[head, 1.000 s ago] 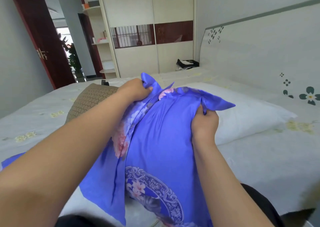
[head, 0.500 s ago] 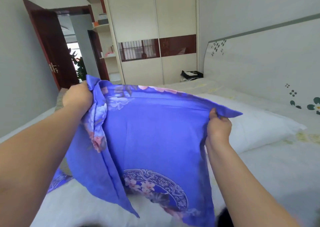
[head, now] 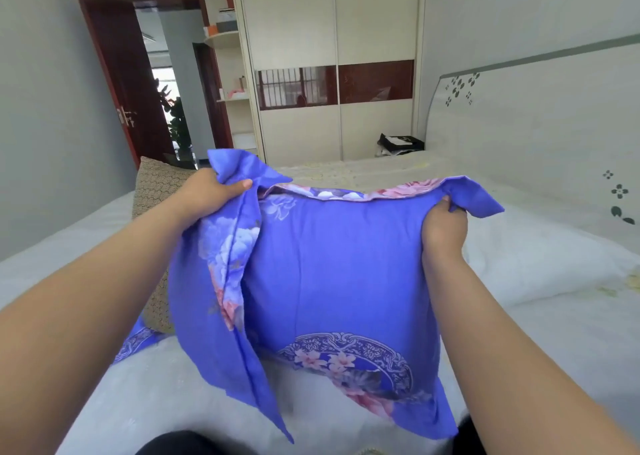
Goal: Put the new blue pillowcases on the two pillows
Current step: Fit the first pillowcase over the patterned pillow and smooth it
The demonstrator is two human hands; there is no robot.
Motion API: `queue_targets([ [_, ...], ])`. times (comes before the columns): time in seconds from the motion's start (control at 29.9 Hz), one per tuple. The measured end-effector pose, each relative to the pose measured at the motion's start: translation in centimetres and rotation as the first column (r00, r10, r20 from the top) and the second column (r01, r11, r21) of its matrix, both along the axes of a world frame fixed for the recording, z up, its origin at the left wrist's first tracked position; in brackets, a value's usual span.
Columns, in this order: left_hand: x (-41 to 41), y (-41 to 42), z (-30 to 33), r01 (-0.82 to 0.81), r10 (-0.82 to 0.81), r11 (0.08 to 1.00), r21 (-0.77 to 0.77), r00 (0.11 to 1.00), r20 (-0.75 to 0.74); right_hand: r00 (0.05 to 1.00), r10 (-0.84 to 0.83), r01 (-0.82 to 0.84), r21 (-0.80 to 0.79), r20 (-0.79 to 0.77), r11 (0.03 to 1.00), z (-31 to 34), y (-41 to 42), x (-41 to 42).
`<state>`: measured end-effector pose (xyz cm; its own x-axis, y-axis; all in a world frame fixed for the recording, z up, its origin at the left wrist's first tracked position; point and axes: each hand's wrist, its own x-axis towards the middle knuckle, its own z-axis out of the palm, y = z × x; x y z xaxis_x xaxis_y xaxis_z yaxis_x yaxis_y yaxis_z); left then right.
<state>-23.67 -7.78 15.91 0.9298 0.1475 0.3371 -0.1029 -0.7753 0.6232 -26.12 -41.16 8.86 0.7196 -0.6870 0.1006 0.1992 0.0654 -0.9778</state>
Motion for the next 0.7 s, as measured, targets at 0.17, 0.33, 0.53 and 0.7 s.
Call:
queue_targets([
  [0.17, 0.7, -0.1, -1.9, -0.191, 0.200, 0.980, -0.059, 0.957, 0.209, 1.000, 0.018, -0.019, -0.041, -0.017, 0.999, 0.2, 1.2, -0.1],
  [0.33, 1.0, 0.5, -3.2, -0.295, 0.333, 0.906, -0.304, 0.939, 0.082, 0.955, -0.285, 0.297, -0.303, 0.084, 0.906, -0.9, 2.4, -2.6],
  [0.53, 1.4, -1.6, -3.4, -0.200, 0.225, 0.951, -0.235, 0.971, 0.083, 0.989, -0.127, -0.028, -0.941, -0.075, 0.338, -1.1, 7.4, -4.8],
  [0.7, 0.0, -3.1, -4.3, -0.179, 0.178, 0.984, -0.007, 0.967, 0.181, 0.975, -0.155, -0.092, -0.927, -0.157, 0.363, -0.3, 7.4, -4.4],
])
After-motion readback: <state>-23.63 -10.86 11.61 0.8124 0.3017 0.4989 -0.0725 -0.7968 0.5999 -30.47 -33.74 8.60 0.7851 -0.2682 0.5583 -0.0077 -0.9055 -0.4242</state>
